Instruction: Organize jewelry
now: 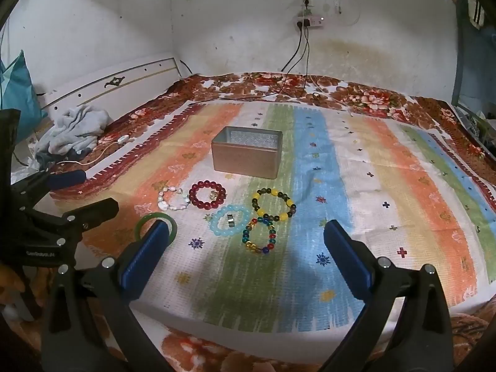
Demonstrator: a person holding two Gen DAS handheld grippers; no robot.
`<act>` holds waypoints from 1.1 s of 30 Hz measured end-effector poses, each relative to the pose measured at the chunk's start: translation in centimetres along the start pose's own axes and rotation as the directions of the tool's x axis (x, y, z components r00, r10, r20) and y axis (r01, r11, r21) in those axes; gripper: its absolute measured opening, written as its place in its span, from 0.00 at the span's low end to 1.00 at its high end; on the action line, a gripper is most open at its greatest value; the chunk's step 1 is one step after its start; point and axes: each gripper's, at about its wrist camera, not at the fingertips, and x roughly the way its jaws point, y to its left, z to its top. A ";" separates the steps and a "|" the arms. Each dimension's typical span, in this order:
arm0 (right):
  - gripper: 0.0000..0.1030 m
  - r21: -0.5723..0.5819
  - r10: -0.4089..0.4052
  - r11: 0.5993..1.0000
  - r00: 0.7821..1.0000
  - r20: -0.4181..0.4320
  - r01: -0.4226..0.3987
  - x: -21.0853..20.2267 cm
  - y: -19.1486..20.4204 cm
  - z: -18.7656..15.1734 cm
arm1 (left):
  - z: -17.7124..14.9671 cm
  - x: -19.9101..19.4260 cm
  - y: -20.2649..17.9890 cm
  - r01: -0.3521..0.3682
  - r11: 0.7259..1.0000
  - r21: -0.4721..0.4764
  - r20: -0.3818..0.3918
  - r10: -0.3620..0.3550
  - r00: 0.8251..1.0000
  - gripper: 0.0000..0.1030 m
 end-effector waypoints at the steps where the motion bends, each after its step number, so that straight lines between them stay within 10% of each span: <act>1: 0.95 -0.001 -0.001 1.000 1.000 -0.001 0.001 0.0 0.0 0.0 | 0.0 0.0 0.0 0.000 1.000 0.003 0.001 0.000 1.000 0.95; 33: 0.95 0.008 0.004 1.000 0.999 -0.043 -0.004 0.8 -0.5 0.0 | -0.5 0.5 0.7 -0.038 0.999 -0.012 -0.051 0.037 0.998 0.95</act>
